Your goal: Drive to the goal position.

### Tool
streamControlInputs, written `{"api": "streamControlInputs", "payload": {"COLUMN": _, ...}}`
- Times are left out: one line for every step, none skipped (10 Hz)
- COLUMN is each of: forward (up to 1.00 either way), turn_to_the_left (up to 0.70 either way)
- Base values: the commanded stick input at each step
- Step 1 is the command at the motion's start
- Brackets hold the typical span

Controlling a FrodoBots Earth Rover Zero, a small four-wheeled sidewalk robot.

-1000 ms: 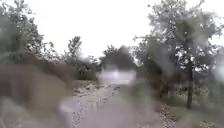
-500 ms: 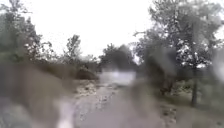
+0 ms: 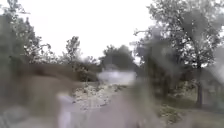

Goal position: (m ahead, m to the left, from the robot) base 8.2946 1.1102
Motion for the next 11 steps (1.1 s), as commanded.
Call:
{"api": "streamControlInputs", "payload": {"forward": 0.45, "turn_to_the_left": 0.00}}
{"api": "streamControlInputs", "payload": {"forward": 0.45, "turn_to_the_left": 0.00}}
{"api": "streamControlInputs", "payload": {"forward": 0.45, "turn_to_the_left": 0.00}}
{"api": "streamControlInputs", "payload": {"forward": 0.45, "turn_to_the_left": 0.00}}
{"api": "streamControlInputs", "payload": {"forward": 0.45, "turn_to_the_left": 0.00}}
{"api": "streamControlInputs", "payload": {"forward": 0.45, "turn_to_the_left": 0.11}}
{"api": "streamControlInputs", "payload": {"forward": 0.45, "turn_to_the_left": 0.24}}
{"api": "streamControlInputs", "payload": {"forward": 0.45, "turn_to_the_left": 0.27}}
{"api": "streamControlInputs", "payload": {"forward": 0.45, "turn_to_the_left": 0.27}}
{"api": "streamControlInputs", "payload": {"forward": 0.45, "turn_to_the_left": 0.27}}
{"api": "streamControlInputs", "payload": {"forward": 0.45, "turn_to_the_left": 0.27}}
